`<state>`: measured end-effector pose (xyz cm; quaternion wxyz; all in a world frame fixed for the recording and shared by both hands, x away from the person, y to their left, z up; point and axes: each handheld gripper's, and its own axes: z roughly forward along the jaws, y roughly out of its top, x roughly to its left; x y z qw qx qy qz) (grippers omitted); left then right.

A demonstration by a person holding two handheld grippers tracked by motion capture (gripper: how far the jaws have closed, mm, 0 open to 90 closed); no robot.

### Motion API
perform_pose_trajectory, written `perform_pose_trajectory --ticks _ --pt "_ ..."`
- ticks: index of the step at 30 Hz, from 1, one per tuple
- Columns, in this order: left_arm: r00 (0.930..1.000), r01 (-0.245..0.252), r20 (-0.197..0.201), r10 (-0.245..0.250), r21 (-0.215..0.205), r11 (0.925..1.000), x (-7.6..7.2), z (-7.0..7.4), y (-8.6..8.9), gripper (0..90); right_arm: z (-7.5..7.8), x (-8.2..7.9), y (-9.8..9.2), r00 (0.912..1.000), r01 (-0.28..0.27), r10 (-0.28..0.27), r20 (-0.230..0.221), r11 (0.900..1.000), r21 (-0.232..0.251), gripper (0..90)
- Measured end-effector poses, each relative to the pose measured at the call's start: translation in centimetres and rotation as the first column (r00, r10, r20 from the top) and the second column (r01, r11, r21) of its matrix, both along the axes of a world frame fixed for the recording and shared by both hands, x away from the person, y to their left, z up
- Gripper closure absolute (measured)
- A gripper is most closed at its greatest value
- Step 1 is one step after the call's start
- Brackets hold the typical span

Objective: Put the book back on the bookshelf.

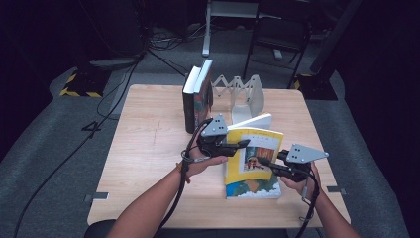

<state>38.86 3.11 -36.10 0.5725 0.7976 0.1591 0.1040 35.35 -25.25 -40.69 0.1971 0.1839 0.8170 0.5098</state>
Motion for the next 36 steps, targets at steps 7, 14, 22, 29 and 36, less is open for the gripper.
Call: perform_pose_trajectory --ticks 7,14,22,29,36 --pt "0.9988 0.021 0.045 -0.021 0.002 0.9998 -1.0 0.2 -0.2 69.1 0.1 -0.1 -1.1 0.9989 0.045 -0.045 0.007 0.999 0.009 64.2" --pt "0.9977 0.039 0.055 -0.039 0.009 0.9992 -1.6 0.3 -0.3 71.4 0.4 0.3 -3.0 0.9919 0.127 -0.127 0.002 0.99 0.063 59.4" --pt "0.9972 0.047 0.058 -0.047 -0.001 0.9989 -1.8 0.2 -0.6 71.7 0.2 0.8 -2.7 0.9862 0.165 -0.165 -0.01 0.984 0.06 43.9" --pt "0.995 0.064 0.076 -0.065 0.013 0.9979 -2.4 0.3 -1.8 65.5 0.3 0.5 -1.3 0.9921 0.122 -0.123 0.024 0.992 0.029 47.9" --pt "0.995 0.067 0.075 -0.066 -0.018 0.9976 -2.0 1.3 -2.7 65.6 0.4 0.2 -1.3 0.9929 0.115 -0.115 0.028 0.993 0.029 48.3"
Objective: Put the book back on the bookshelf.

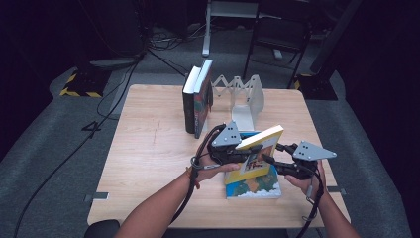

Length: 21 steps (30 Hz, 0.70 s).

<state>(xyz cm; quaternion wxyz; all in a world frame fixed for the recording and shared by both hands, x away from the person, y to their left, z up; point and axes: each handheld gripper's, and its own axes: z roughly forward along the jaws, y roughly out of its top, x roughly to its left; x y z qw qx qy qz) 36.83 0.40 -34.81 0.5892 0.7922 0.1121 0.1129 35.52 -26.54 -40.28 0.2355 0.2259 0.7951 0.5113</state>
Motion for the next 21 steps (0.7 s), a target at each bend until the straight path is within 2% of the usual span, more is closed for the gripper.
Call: perform_pose_trajectory --ticks 3,5,9,13,15,19,21 --pt "0.9999 -0.015 0.004 0.015 0.009 0.9998 0.1 0.2 0.0 71.0 0.0 0.0 -0.1 1.0 0.0 0.0 -0.003 1.0 0.003 48.1" --pt "0.9996 -0.026 -0.011 0.026 0.001 0.9997 0.3 0.2 0.1 73.3 0.0 0.0 -0.2 1.0 0.002 -0.002 -0.003 1.0 0.008 48.2" --pt "0.9991 -0.032 -0.026 0.032 -0.006 0.9995 0.5 0.3 0.1 74.1 0.1 0.0 -0.7 0.9998 0.011 -0.011 -0.015 1.0 -0.001 42.7" --pt "0.999 -0.043 -0.012 0.043 0.001 0.9991 0.5 0.8 0.0 74.3 0.3 0.0 -1.6 0.999 0.022 -0.021 -0.039 1.0 0.007 39.3" --pt "0.9981 -0.062 -0.008 0.062 -0.01 0.998 0.6 1.4 0.1 74.3 0.3 0.0 -2.3 0.9979 0.035 -0.034 -0.054 0.999 0.013 37.8" --pt "0.9974 -0.072 -0.002 0.072 -0.032 0.9969 0.9 2.3 0.3 74.3 -0.5 0.0 -4.2 0.9922 0.095 -0.097 -0.078 0.995 -0.032 34.4" --pt "0.9958 -0.09 0.013 0.091 -0.031 0.9954 0.9 2.7 0.2 74.3 -1.1 0.1 -5.3 0.9847 0.147 -0.152 -0.085 0.987 -0.061 34.0"
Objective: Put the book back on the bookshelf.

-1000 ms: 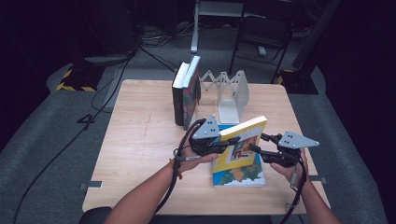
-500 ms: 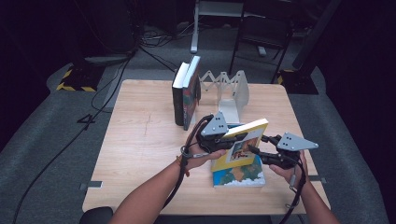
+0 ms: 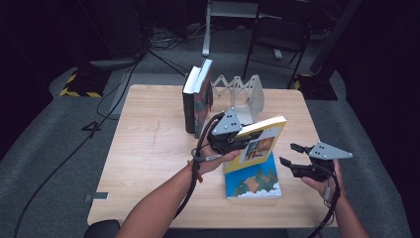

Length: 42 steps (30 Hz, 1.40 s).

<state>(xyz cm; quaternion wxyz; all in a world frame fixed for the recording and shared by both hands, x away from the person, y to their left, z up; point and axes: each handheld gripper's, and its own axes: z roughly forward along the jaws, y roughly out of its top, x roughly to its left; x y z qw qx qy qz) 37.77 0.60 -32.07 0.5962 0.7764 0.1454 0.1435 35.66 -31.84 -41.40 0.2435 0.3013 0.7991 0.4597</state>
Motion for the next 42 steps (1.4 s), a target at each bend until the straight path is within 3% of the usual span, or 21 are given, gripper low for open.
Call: perform_pose_trajectory --ticks 5,9,11,17,19,20,21,22,23,24,28,33,35,36,37,40,41,42 --pt "0.9971 -0.072 0.027 0.071 0.013 0.9973 0.8 0.6 0.1 74.3 -1.0 0.8 -2.3 0.9965 0.076 -0.075 -0.038 0.997 0.021 33.8" --pt "0.9881 -0.15 0.037 0.149 0.012 0.9886 1.9 0.8 0.9 74.3 -1.6 1.3 -3.3 0.9916 0.112 -0.109 -0.069 0.993 0.042 31.5" --pt "0.9859 -0.165 0.034 0.164 0.011 0.9863 2.3 0.8 1.1 74.3 -1.9 1.5 -3.6 0.9888 0.127 -0.123 -0.085 0.991 0.043 29.8" --pt "0.9568 -0.289 0.043 0.288 0.036 0.9566 4.6 0.7 1.9 74.3 -2.9 2.1 -3.9 0.9811 0.158 -0.152 -0.119 0.987 0.034 26.8" --pt "0.9463 -0.322 0.041 0.321 0.038 0.9459 5.3 0.7 2.0 74.3 -3.3 2.2 -3.8 0.9797 0.16 -0.158 -0.123 0.987 0.008 26.8" --pt "0.9463 -0.322 0.041 0.321 0.038 0.9459 5.3 0.7 2.0 74.3 -3.4 2.2 -3.7 0.9799 0.158 -0.157 -0.122 0.987 -0.002 26.8" --pt "0.9342 -0.355 0.052 0.353 0.046 0.9336 5.7 0.7 2.0 74.3 -3.5 2.2 -3.7 0.9796 0.157 -0.156 -0.127 0.988 -0.001 26.8" --pt "0.9278 -0.371 0.062 0.368 0.054 0.927 5.8 0.7 2.0 74.3 -3.5 2.2 -3.7 0.9795 0.157 -0.156 -0.127 0.988 -0.003 26.8" --pt "0.9278 -0.371 0.062 0.368 0.054 0.927 5.8 0.7 2.0 74.3 -3.5 2.2 -3.7 0.9795 0.157 -0.156 -0.127 0.988 -0.003 26.8" --pt "0.9164 -0.399 0.059 0.396 0.047 0.9159 6.2 0.8 2.2 74.3 -3.6 2.2 -3.6 0.9796 0.154 -0.153 -0.131 0.988 -0.003 26.8" --pt "0.8997 -0.436 0.047 0.434 0.053 0.8984 7.1 0.8 2.7 74.3 -3.8 2.2 -3.4 0.9791 0.149 -0.149 -0.139 0.989 -0.009 26.8" --pt "0.8631 -0.505 0.039 0.504 0.06 0.861 8.0 0.7 3.0 74.3 -4.2 2.3 -2.8 0.9805 0.131 -0.135 -0.143 0.991 -0.035 26.8" --pt "0.8454 -0.534 0.052 0.531 0.07 0.8426 8.2 0.5 2.9 74.3 -4.3 2.2 -2.5 0.9812 0.124 -0.129 -0.144 0.991 -0.045 26.8" --pt "0.8454 -0.534 0.052 0.531 0.07 0.8426 8.2 0.5 2.9 74.3 -4.3 2.2 -2.4 0.9816 0.12 -0.126 -0.144 0.992 -0.049 26.8" --pt "0.8323 -0.554 0.043 0.553 0.073 0.8291 8.4 0.4 2.9 74.3 -4.4 2.2 -2.3 0.982 0.116 -0.123 -0.143 0.992 -0.053 26.8" --pt "0.8152 -0.579 0.031 0.578 0.077 0.8118 8.9 0.1 2.9 74.2 -4.6 2.3 -2.2 0.9814 0.115 -0.123 -0.148 0.991 -0.062 26.8" --pt "0.8152 -0.579 0.031 0.578 0.077 0.8118 8.9 0.1 2.9 74.3 -4.7 2.3 -2.2 0.9807 0.115 -0.123 -0.152 0.991 -0.063 26.8" --pt "0.8035 -0.595 0.021 0.595 0.08 0.8001 9.4 -0.1 2.6 74.2 -4.8 2.3 -2.1 0.9802 0.113 -0.122 -0.156 0.991 -0.067 26.8"
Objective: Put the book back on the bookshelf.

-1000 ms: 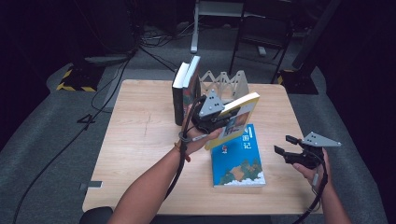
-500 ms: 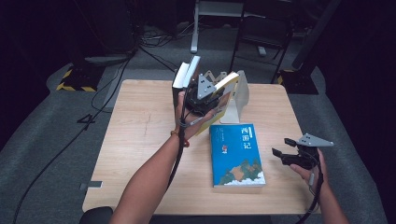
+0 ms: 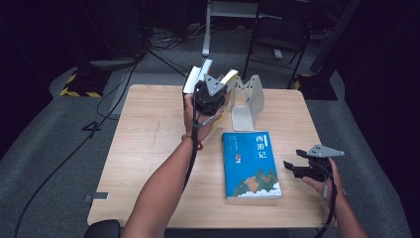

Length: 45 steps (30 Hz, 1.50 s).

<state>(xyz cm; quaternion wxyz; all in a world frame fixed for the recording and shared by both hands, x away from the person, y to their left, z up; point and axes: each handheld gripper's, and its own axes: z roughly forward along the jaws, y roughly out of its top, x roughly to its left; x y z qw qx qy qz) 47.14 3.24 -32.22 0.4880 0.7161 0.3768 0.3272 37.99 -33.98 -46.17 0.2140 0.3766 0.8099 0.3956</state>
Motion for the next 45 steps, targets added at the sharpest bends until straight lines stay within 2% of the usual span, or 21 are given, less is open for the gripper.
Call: perform_pose_trajectory --ticks 6,10,14,16,20,25,28,29,30,31,33,38,42,44,45 --pt "0.9987 -0.045 -0.025 0.045 -0.007 0.999 1.1 -0.9 -0.4 74.2 -0.1 0.0 0.2 1.0 -0.01 0.01 -0.001 1.0 -0.013 26.8" --pt "0.9949 -0.092 -0.041 0.092 -0.001 0.9958 1.9 -1.5 -0.5 74.2 -0.3 0.0 0.4 0.9998 -0.017 0.017 -0.007 1.0 -0.024 26.8" --pt "0.9911 -0.128 -0.033 0.129 0.015 0.9916 2.3 -1.8 -0.5 74.2 -0.4 0.0 0.4 0.9997 -0.021 0.021 -0.009 0.999 -0.025 26.8" --pt "0.9885 -0.15 -0.012 0.151 0.028 0.9883 2.4 -1.8 -0.9 74.1 -0.3 0.0 0.5 0.9997 -0.024 0.023 -0.009 0.999 -0.033 26.8" --pt "0.989 -0.148 -0.002 0.148 0.043 0.9881 2.7 -2.2 -1.5 73.8 -0.3 0.0 0.5 0.9997 -0.025 0.025 -0.009 0.999 -0.036 26.8" --pt "0.9892 -0.144 -0.021 0.145 0.042 0.9887 3.2 -2.9 -1.9 73.9 -0.5 0.0 0.5 0.9995 -0.029 0.028 -0.013 0.999 -0.045 26.9" --pt "0.99 -0.138 -0.024 0.139 0.032 0.9899 3.4 -3.3 -2.4 73.9 -0.5 0.0 0.6 0.9995 -0.032 0.031 -0.011 0.998 -0.047 27.1" --pt "0.9907 -0.135 -0.015 0.135 0.006 0.9908 3.6 -3.4 -2.7 73.9 -0.5 0.0 0.6 0.9994 -0.034 0.033 -0.011 0.998 -0.047 27.1" --pt "0.9907 -0.135 -0.015 0.135 0.006 0.9908 3.6 -3.4 -2.7 74.0 -0.5 0.0 0.6 0.9994 -0.034 0.033 -0.011 0.998 -0.047 27.1" --pt "0.9896 -0.144 -0.011 0.143 -0.025 0.9893 3.7 -3.4 -3.0 74.0 -0.5 0.0 0.6 0.9993 -0.035 0.034 -0.012 0.998 -0.049 27.1" --pt "0.9889 -0.149 -0.011 0.148 -0.044 0.9879 3.9 -3.2 -3.2 74.0 -0.4 -0.1 0.6 0.9993 -0.036 0.035 -0.01 0.998 -0.048 27.2" --pt "0.9805 -0.196 -0.006 0.196 -0.044 0.9795 4.5 -3.5 -4.0 74.0 -0.5 -0.1 0.6 0.9992 -0.04 0.039 -0.011 0.998 -0.049 27.3" --pt "0.9748 -0.223 -0.029 0.221 -0.078 0.9717 5.3 -4.1 -3.7 74.0 -0.5 0.0 0.6 0.9989 -0.046 0.046 -0.012 0.997 -0.055 27.3" --pt "0.9737 -0.228 -0.031 0.226 -0.097 0.9689 5.5 -4.4 -3.8 74.0 -0.5 0.0 0.7 0.9989 -0.047 0.046 -0.012 0.997 -0.054 27.3" --pt "0.975 -0.222 -0.025 0.221 -0.09 0.9708 5.5 -4.4 -4.0 74.0 -0.6 0.0 0.7 0.9988 -0.048 0.047 -0.012 0.997 -0.054 27.3"
